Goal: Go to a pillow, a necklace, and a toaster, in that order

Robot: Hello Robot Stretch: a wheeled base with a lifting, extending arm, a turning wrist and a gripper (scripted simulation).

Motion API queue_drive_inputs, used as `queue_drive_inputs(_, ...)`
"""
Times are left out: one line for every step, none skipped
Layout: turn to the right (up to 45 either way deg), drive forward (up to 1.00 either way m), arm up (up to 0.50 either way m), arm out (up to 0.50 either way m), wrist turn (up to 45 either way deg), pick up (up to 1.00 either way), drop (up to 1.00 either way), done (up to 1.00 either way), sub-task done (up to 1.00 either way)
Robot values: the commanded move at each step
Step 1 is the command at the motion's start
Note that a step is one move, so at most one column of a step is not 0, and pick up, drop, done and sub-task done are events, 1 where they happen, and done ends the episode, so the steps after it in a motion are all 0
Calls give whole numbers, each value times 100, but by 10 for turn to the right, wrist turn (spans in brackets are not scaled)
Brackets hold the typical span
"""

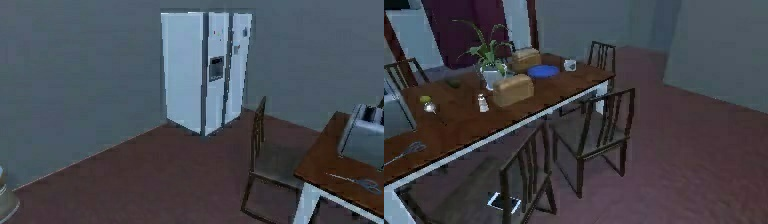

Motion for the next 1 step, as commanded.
queue_drive_inputs(0,100,0,0,0,0,0,0,0)
